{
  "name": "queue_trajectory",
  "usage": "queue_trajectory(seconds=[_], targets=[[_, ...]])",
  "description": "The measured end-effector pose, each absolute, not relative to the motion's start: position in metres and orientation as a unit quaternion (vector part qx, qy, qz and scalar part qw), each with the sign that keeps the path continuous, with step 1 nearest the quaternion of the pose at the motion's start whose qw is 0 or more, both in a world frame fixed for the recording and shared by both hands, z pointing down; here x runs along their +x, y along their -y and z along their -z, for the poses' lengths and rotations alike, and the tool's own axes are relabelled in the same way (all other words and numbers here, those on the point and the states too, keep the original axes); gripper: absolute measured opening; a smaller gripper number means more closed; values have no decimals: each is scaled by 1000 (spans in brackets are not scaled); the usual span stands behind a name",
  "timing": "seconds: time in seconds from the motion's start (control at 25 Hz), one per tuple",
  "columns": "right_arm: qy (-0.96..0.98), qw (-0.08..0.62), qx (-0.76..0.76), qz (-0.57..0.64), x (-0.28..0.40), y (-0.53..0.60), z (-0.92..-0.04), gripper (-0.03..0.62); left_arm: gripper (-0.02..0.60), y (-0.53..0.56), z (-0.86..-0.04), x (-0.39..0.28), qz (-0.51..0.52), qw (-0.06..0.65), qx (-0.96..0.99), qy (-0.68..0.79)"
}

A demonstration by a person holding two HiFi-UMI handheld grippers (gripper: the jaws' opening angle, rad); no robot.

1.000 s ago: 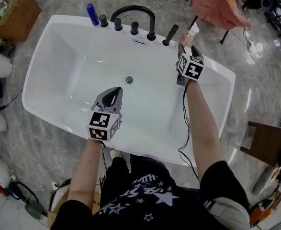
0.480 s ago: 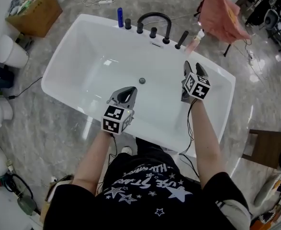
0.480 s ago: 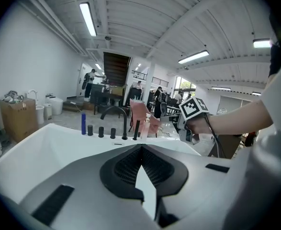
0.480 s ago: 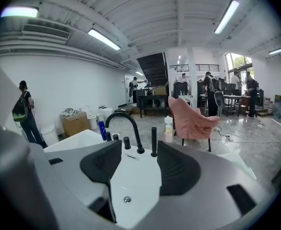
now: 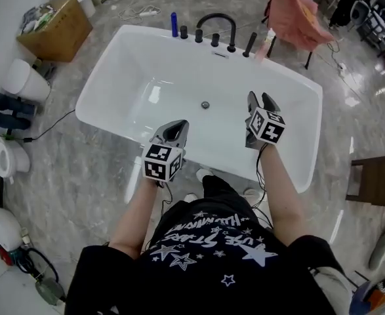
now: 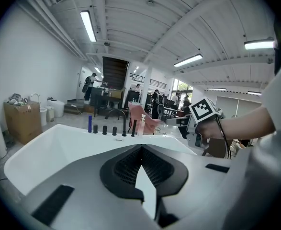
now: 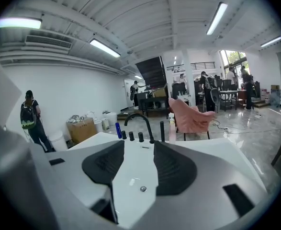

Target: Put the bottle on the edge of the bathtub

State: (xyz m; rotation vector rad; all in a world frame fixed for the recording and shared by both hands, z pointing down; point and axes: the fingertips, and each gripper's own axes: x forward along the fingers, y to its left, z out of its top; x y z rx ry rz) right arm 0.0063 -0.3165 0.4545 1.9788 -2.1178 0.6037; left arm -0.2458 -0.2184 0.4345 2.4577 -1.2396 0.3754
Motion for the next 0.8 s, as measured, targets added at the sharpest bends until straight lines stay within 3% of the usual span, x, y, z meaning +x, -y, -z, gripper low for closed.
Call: queue_trajectory(seconds=[0.4,0.8], targets=[[685,52,691,-224,-3,165,-443,60,15,132,-433,-244,-122,178,891,399],[706,66,676,-198,6,114,-436,15,15,94,-433,-212,-116,177,898,385]])
